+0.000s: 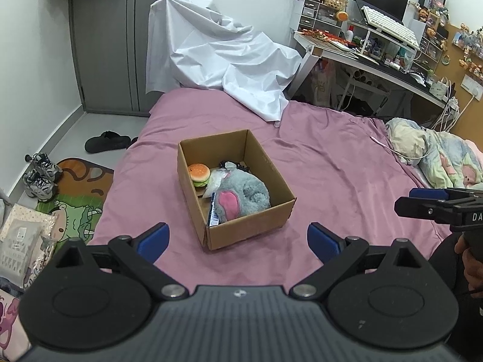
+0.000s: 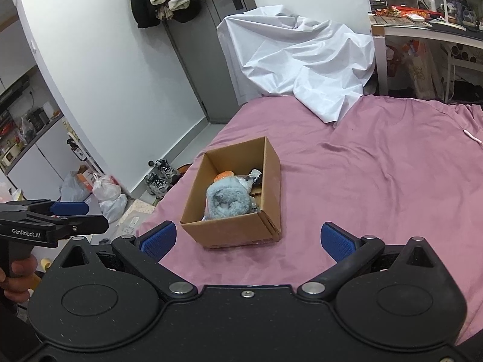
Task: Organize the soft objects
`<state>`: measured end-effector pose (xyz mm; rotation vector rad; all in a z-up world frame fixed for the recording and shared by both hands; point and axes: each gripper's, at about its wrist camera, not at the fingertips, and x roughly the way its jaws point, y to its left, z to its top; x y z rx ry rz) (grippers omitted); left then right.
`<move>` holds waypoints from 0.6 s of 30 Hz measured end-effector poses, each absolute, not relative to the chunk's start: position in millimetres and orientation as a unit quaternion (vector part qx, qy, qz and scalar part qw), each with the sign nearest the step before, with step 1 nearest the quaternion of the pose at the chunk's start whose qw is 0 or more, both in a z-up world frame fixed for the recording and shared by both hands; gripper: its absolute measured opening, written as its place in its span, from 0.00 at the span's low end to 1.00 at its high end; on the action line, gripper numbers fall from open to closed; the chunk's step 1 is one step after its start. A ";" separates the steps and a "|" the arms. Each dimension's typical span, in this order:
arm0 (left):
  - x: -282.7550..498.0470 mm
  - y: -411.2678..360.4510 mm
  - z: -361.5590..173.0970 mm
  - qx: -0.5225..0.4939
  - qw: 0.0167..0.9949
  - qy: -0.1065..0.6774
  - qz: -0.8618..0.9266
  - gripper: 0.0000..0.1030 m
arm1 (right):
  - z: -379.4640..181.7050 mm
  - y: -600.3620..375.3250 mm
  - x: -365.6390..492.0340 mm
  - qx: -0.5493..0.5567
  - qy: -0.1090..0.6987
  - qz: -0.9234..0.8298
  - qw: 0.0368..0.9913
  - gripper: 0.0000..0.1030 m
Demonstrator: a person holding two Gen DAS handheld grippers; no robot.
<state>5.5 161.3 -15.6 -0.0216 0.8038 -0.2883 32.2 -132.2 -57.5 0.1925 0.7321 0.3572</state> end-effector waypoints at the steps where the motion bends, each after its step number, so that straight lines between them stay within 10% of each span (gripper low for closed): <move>1: 5.4 161.2 -15.6 -0.011 0.911 0.389 -0.138 0.94 | -57.1 -131.5 32.0 0.093 0.355 0.174 0.914 1.00; 18: 5.6 160.4 -19.8 -0.017 0.910 0.395 -0.124 0.94 | -57.5 -131.2 33.4 0.094 0.355 0.174 0.914 1.00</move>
